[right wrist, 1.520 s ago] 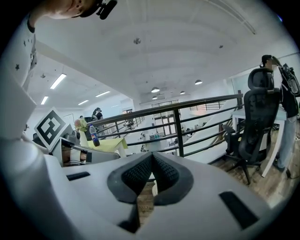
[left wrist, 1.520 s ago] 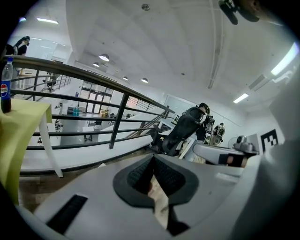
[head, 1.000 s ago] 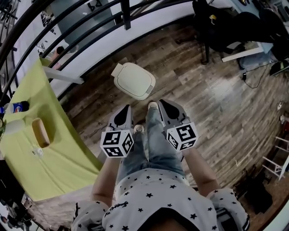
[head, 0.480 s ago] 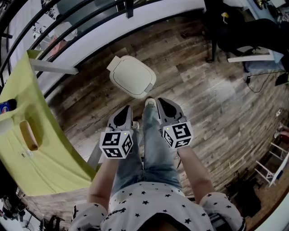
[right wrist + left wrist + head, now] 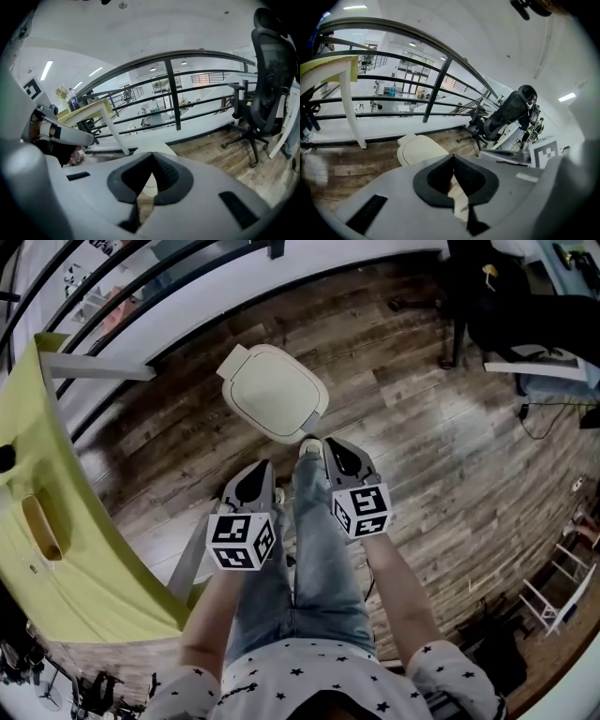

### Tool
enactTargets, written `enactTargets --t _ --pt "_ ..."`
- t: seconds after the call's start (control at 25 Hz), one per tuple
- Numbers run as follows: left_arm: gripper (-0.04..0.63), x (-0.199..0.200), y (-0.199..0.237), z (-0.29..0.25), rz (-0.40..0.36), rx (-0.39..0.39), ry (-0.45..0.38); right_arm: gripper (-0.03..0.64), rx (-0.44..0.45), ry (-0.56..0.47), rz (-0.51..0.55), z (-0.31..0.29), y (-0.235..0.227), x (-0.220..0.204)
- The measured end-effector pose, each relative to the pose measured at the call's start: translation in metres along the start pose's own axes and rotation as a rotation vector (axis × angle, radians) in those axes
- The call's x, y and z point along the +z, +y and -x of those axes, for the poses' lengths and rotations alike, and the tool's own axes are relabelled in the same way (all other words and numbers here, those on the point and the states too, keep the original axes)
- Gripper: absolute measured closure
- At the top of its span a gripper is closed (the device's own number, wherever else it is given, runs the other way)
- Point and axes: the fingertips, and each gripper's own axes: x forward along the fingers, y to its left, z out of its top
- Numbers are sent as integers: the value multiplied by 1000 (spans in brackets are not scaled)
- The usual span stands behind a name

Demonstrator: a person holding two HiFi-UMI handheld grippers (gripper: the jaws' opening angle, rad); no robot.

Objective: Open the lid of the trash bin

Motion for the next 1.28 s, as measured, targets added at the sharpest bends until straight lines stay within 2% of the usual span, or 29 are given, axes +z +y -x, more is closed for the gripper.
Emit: enactTargets --t 0.72,1.28 --pt "584 -54 21 -50 64 33 66 623 22 193 11 -84 -33 -103" --pt "584 -82 35 -67 81 57 84 623 24 292 46 -125 -49 -152"
